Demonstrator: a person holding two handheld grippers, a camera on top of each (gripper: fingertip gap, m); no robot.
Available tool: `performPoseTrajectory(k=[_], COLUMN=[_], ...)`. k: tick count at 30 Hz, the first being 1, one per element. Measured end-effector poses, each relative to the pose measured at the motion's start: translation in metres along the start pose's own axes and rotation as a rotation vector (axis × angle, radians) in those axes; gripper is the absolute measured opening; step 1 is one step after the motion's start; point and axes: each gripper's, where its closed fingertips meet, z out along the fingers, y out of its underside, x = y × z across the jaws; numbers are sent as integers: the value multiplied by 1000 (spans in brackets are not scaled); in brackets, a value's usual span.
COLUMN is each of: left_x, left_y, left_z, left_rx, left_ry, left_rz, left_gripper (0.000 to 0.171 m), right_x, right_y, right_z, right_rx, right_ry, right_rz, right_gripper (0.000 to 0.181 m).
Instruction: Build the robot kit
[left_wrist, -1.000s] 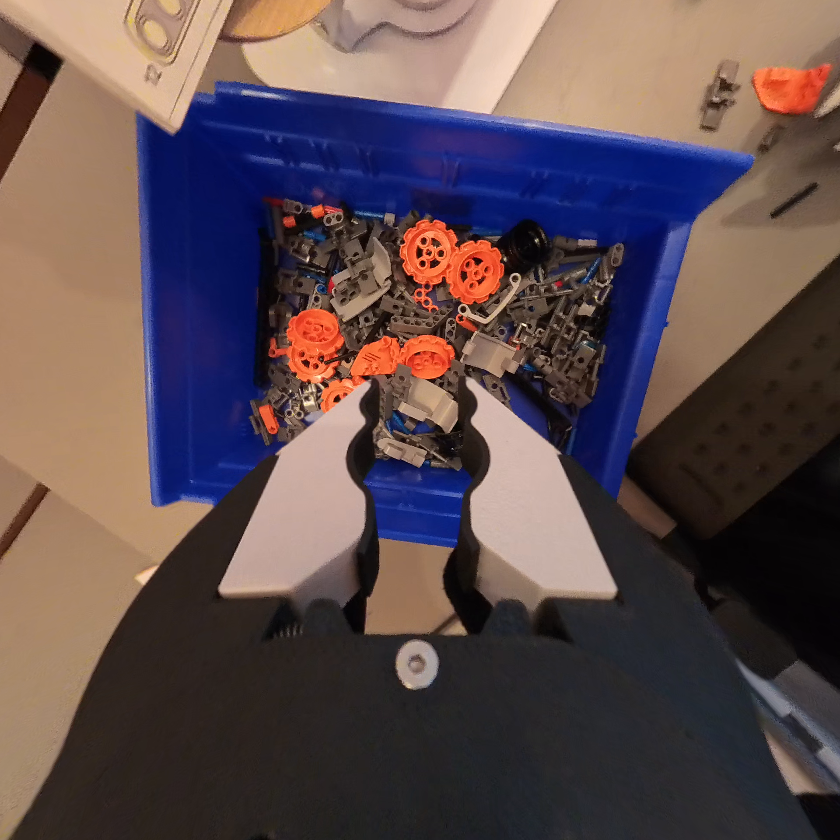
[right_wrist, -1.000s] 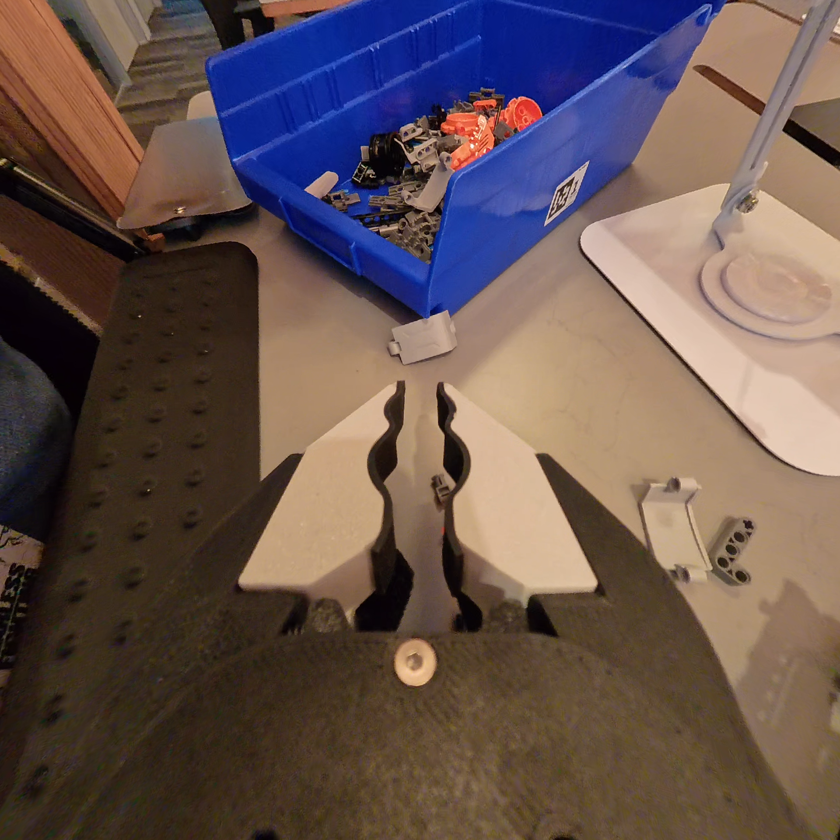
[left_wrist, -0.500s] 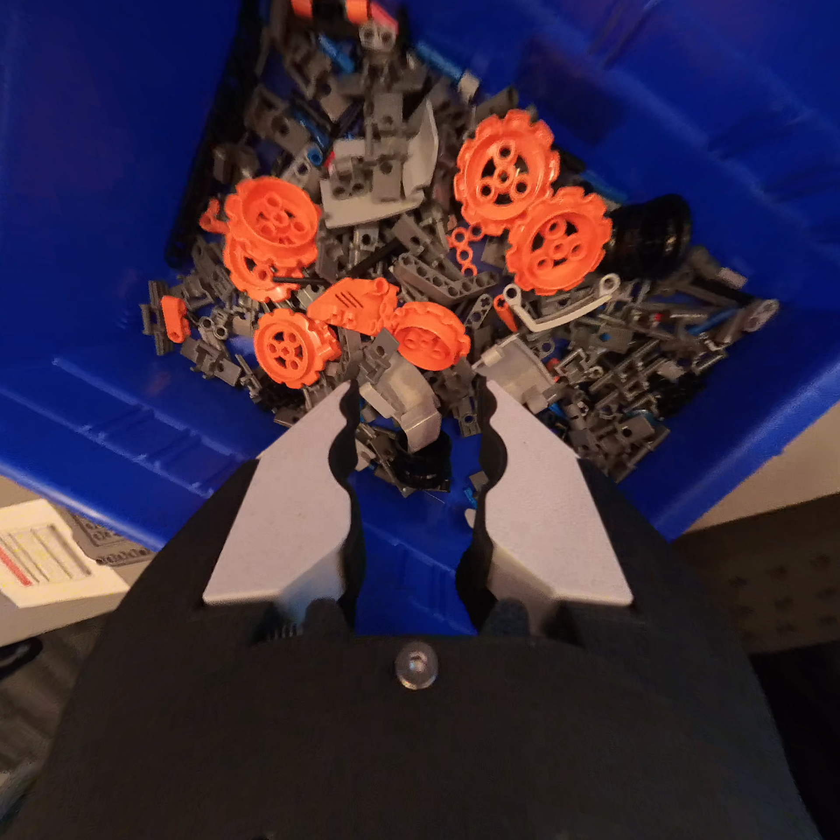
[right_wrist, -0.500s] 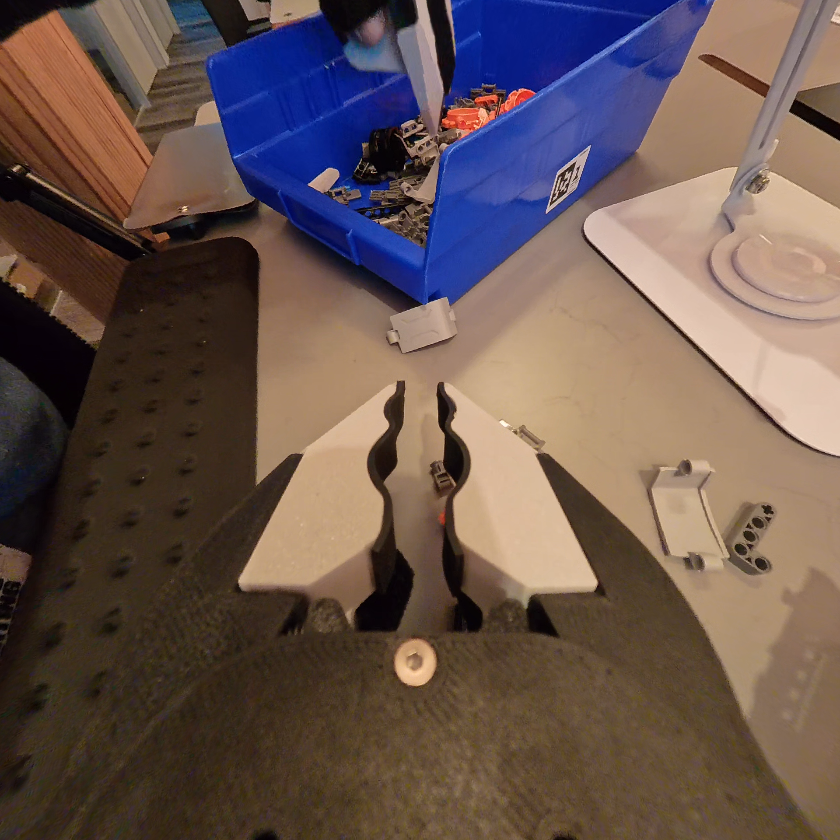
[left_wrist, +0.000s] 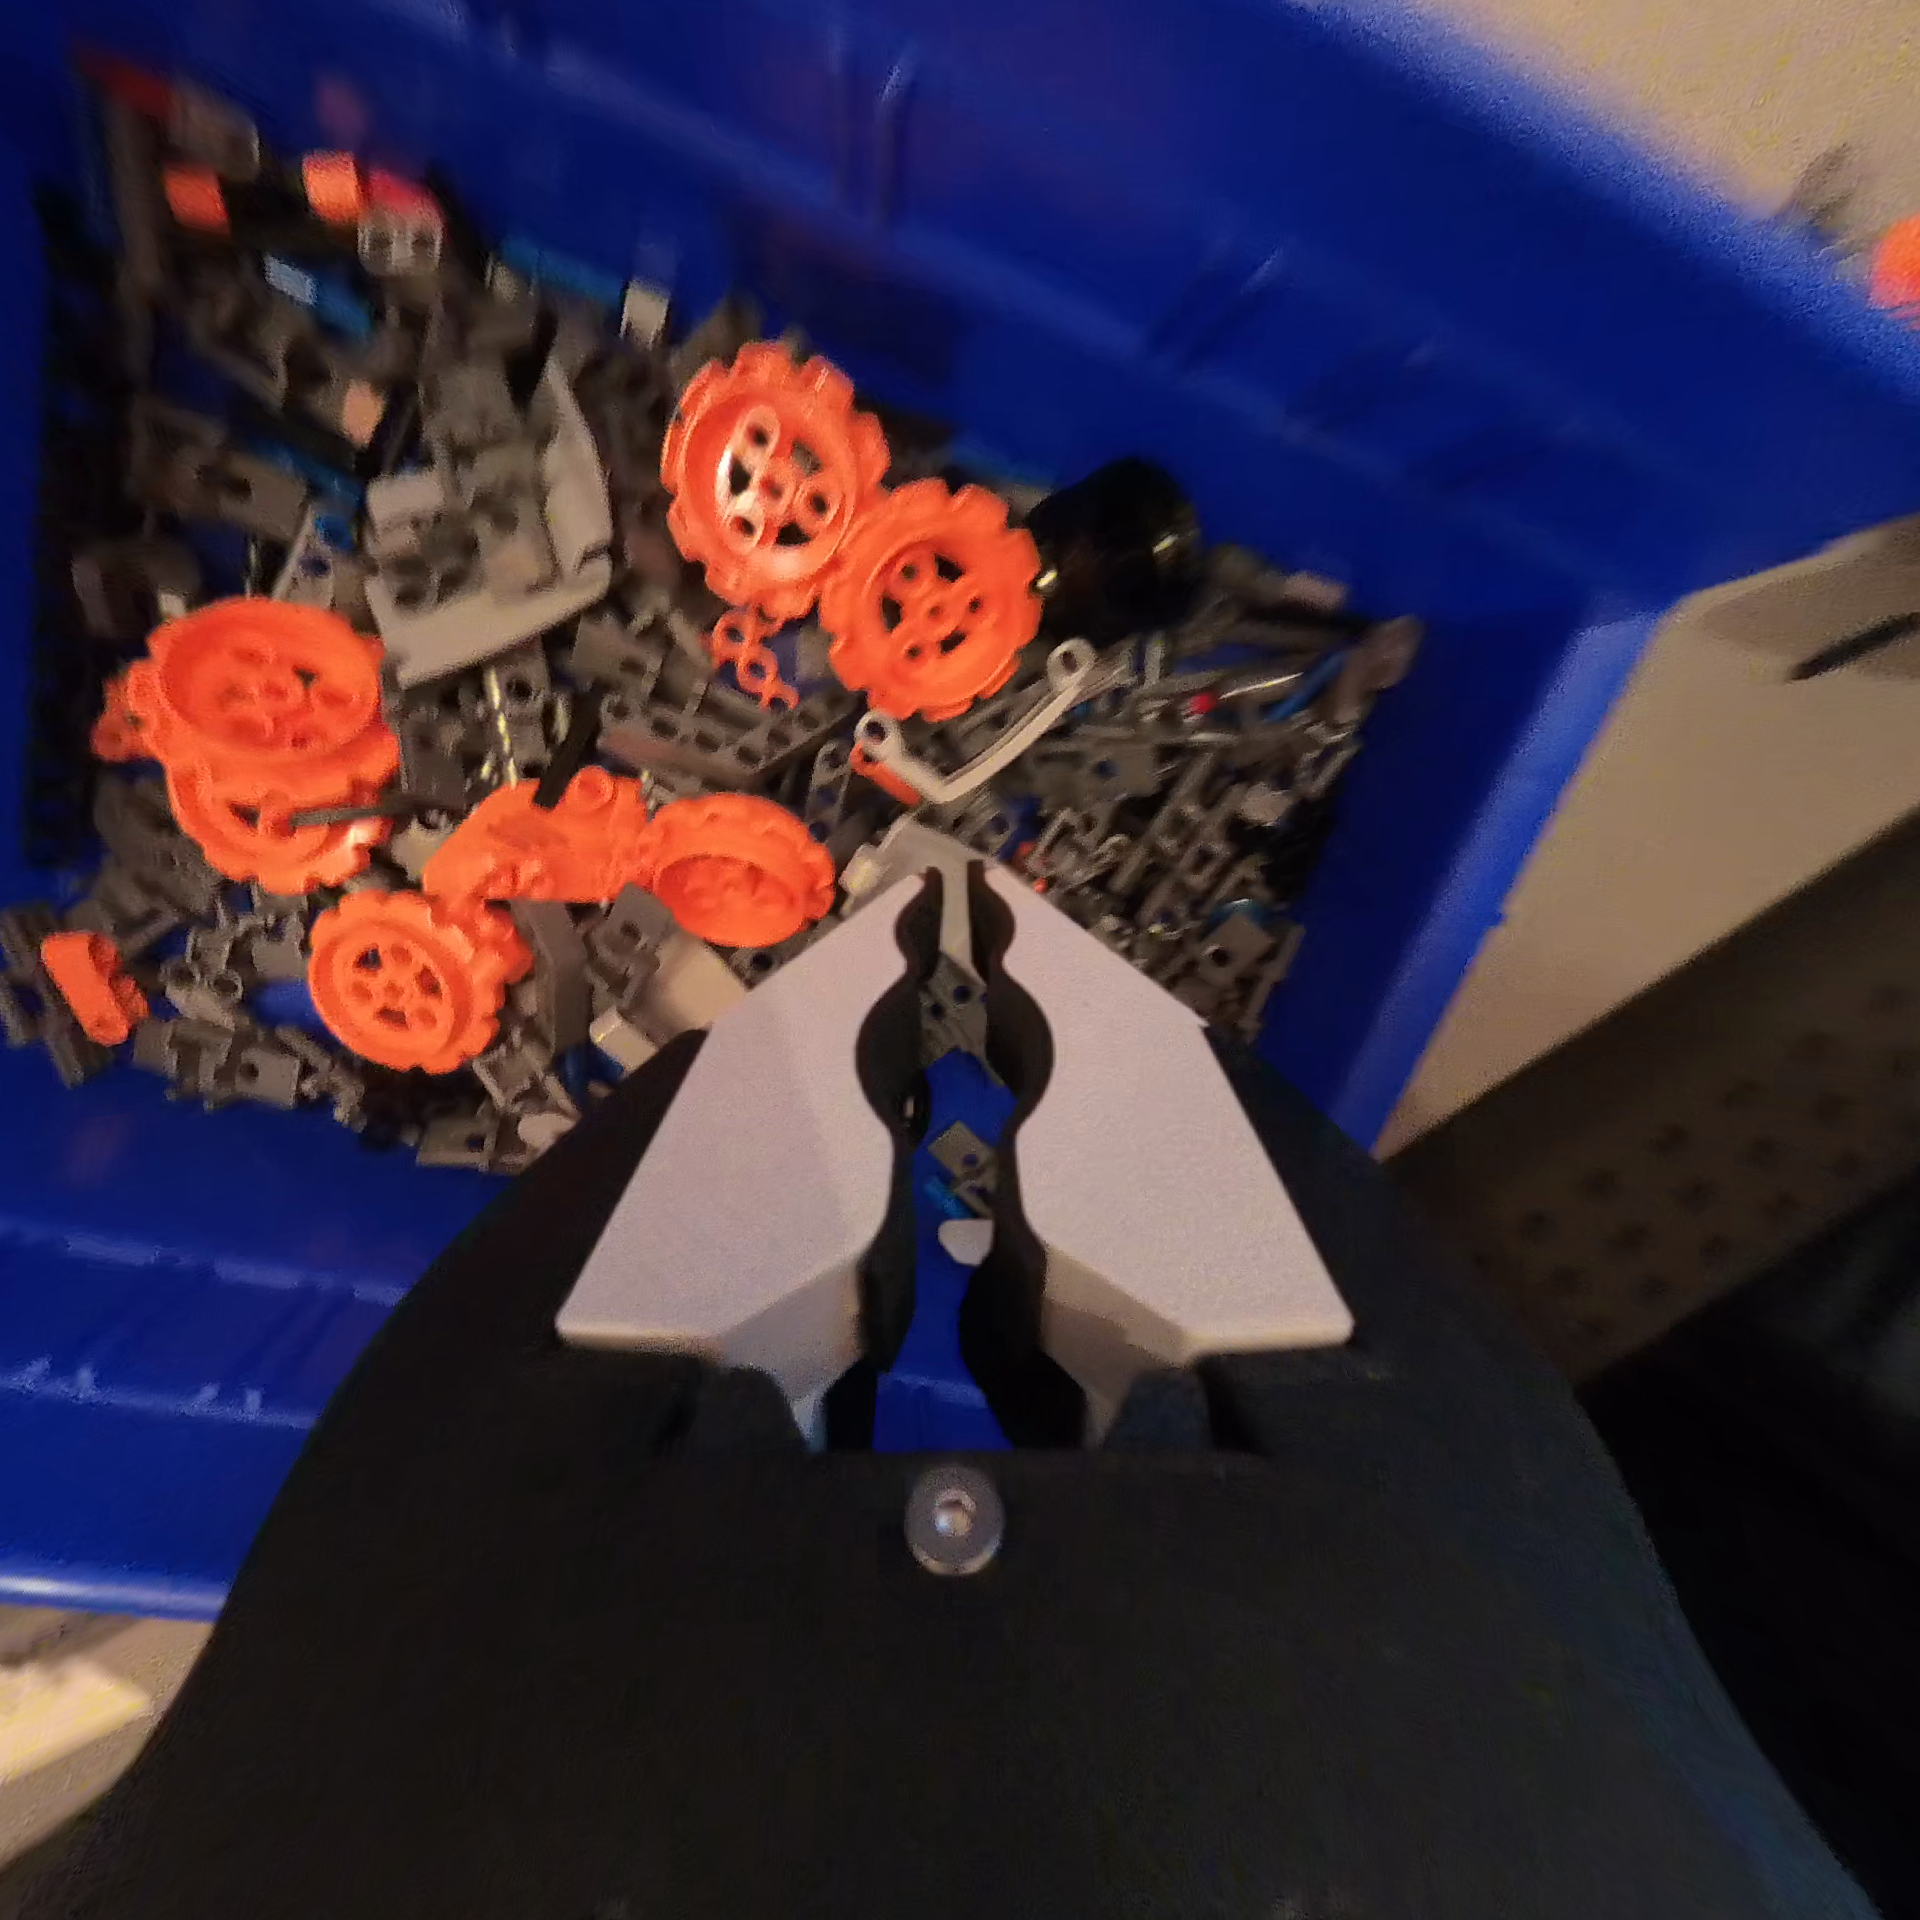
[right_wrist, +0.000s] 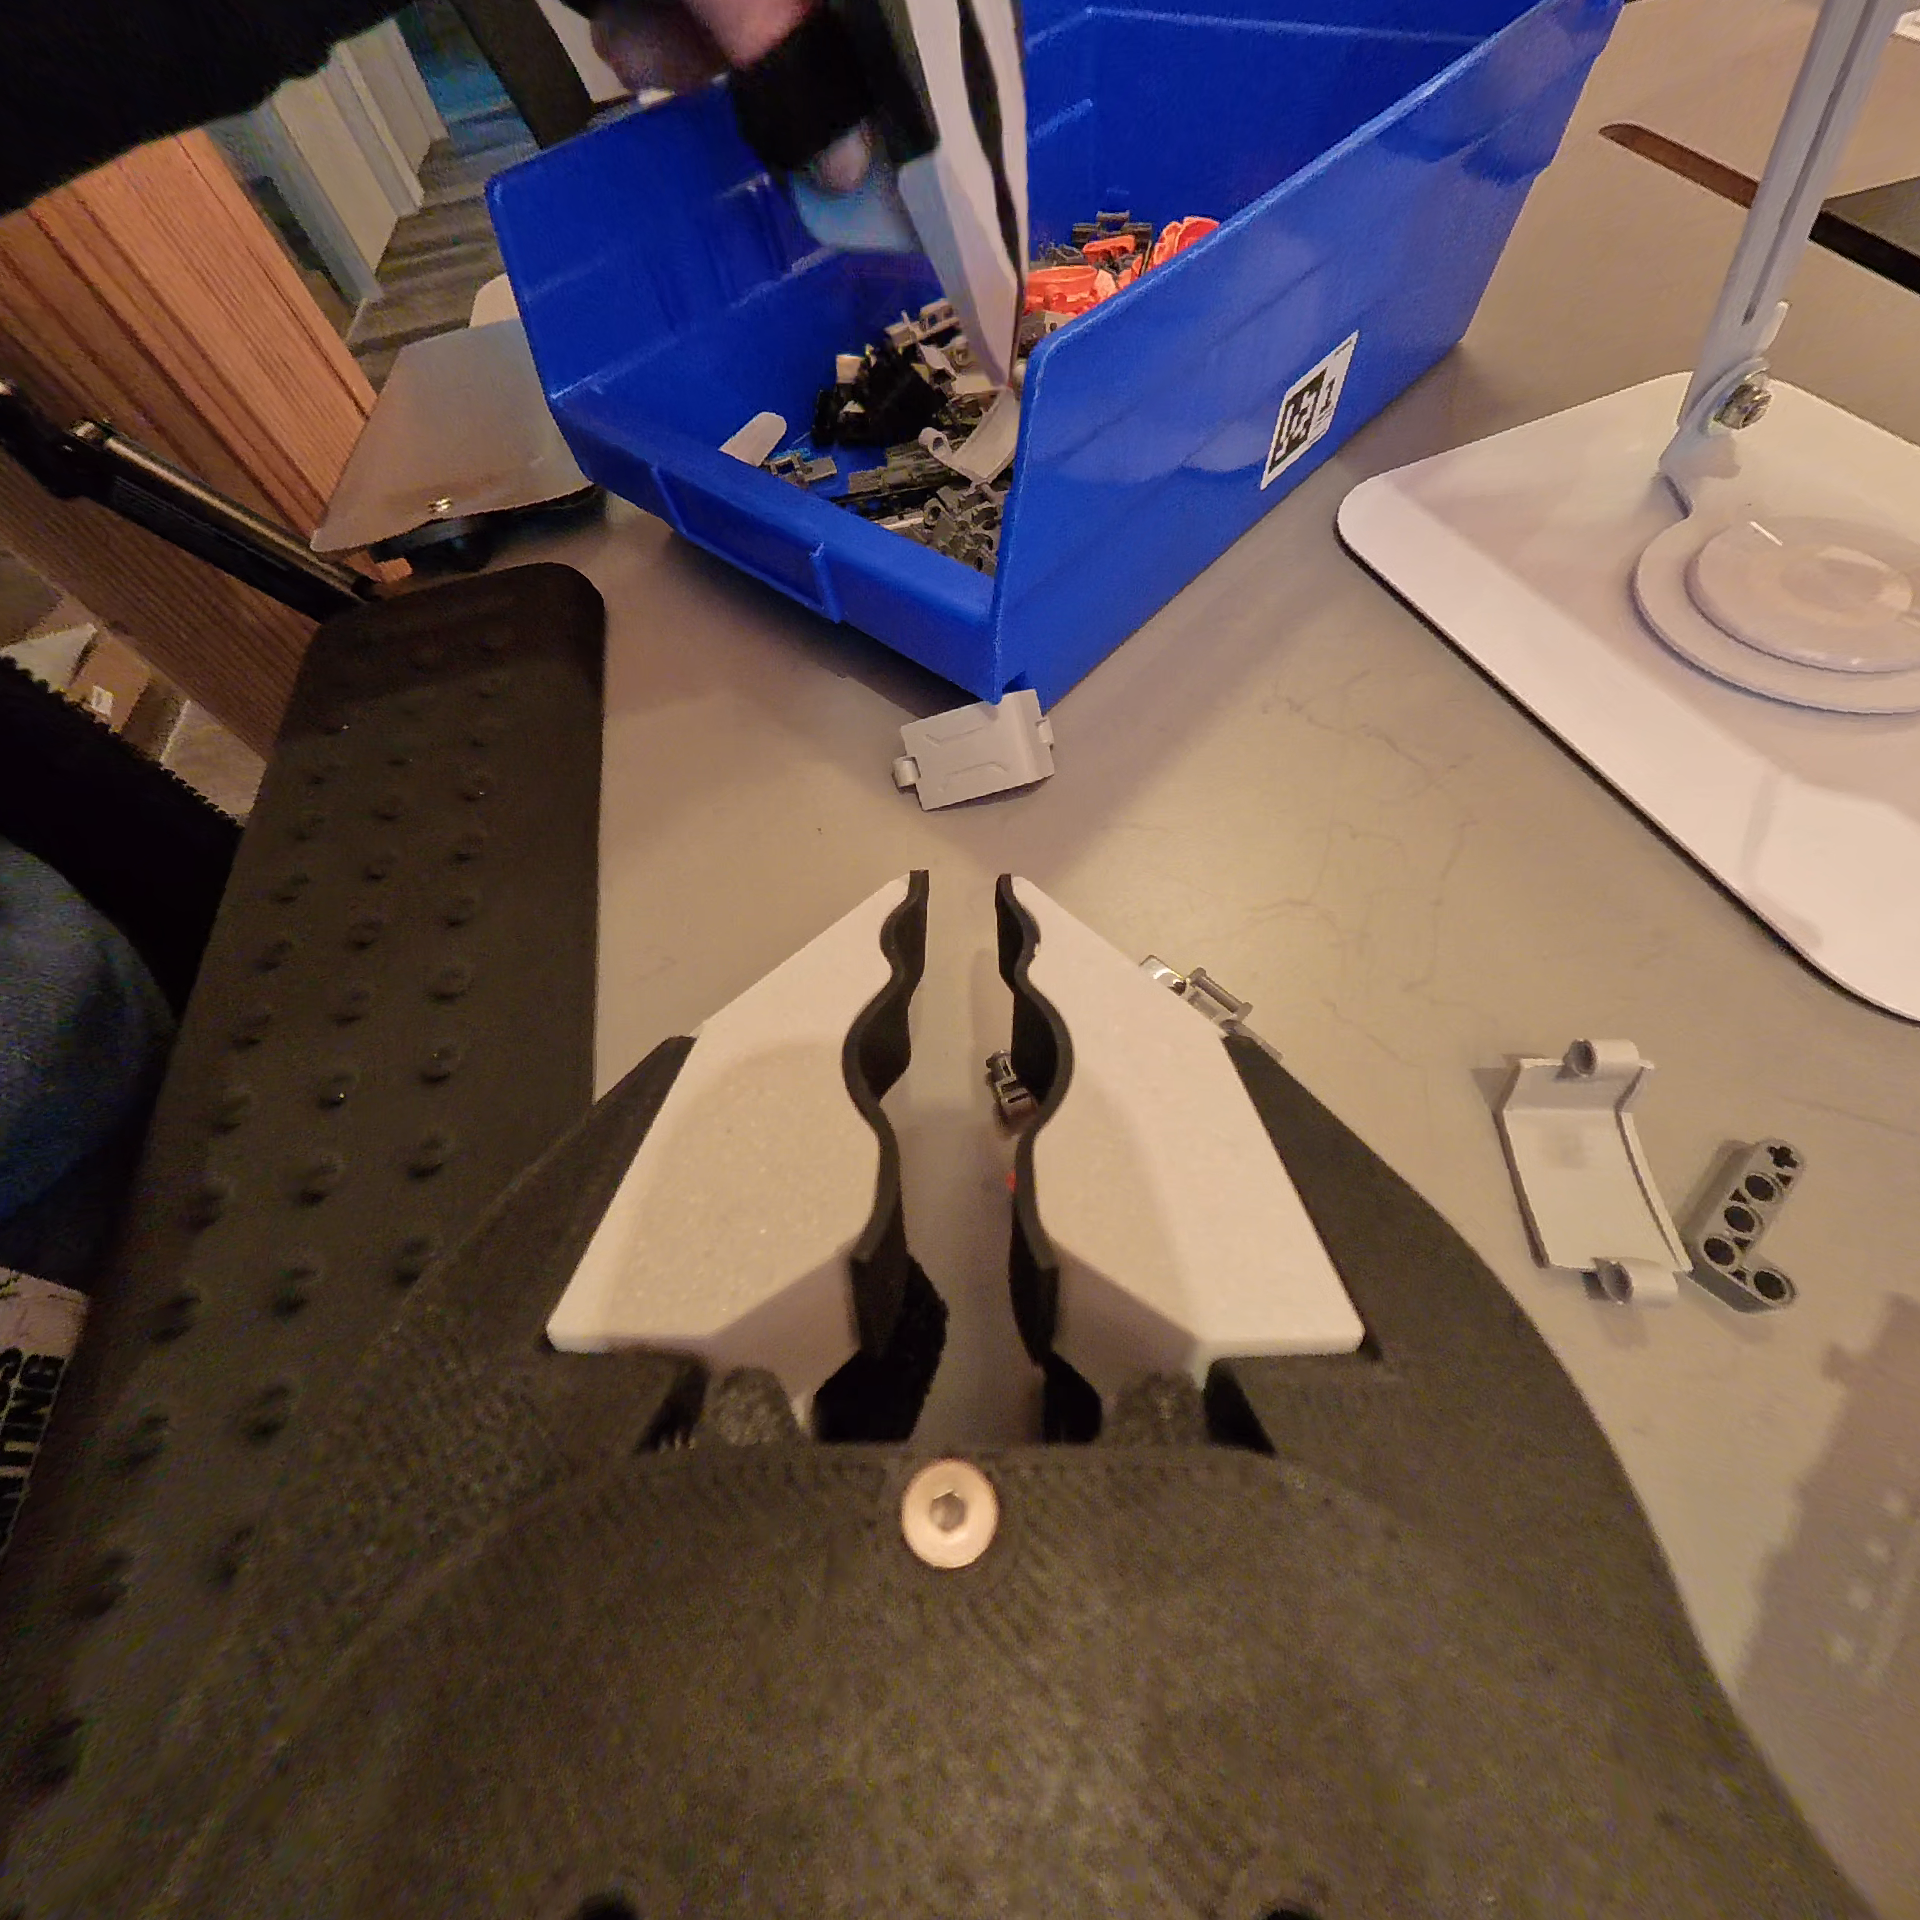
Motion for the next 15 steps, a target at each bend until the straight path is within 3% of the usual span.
performPoseTrajectory(k=[3, 5, 7, 15], left_x=[-3, -9, -11, 25], left_y=[-14, -9, 4, 48], left_z=[-25, -40, -49, -25], left_rx=[94, 93, 63, -129], left_ry=[2, 5, 4, 127], left_rz=[46, 54, 85, 254], left_gripper=[14, 24, 23, 28], right_x=[1, 1, 2, 2], right_y=[1, 2, 3, 4], right_z=[0, 1, 1, 2], right_rx=[-3, -3, -4, -9], right_ry=[2, 0, 0, 3], right_rz=[5, 14, 16, 14], right_gripper=[11, 11, 11, 8])
